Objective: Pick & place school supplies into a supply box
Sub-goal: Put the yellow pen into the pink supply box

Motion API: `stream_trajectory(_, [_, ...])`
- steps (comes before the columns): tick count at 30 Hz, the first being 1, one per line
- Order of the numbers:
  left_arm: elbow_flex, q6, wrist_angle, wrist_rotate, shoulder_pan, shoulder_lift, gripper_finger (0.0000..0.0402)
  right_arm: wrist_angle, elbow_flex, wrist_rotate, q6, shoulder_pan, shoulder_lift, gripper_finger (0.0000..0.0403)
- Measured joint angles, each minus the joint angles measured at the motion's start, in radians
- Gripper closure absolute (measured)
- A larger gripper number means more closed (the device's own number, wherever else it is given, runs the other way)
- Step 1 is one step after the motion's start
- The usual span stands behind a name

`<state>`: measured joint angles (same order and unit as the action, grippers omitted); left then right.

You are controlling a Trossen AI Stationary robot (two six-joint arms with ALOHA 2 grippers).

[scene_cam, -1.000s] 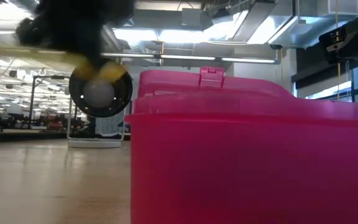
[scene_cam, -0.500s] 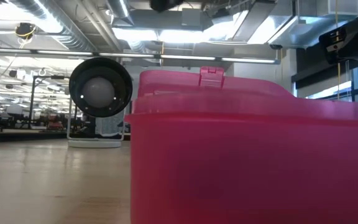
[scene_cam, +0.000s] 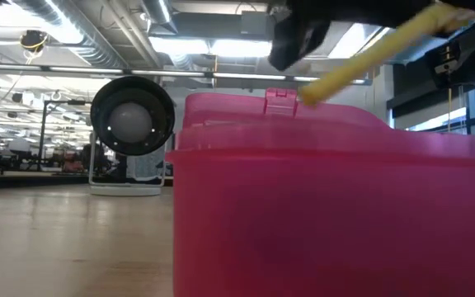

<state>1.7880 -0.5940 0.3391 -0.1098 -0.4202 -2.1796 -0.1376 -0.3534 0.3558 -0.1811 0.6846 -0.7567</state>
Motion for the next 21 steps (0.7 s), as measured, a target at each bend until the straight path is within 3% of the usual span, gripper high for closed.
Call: stream_trajectory(21, [0.006, 0.006, -0.013, -0.032, 0.004, -0.08, 0.0346, -0.007, 0.0, 0.0, -0.023, 0.0, 0.0, 0.0269])
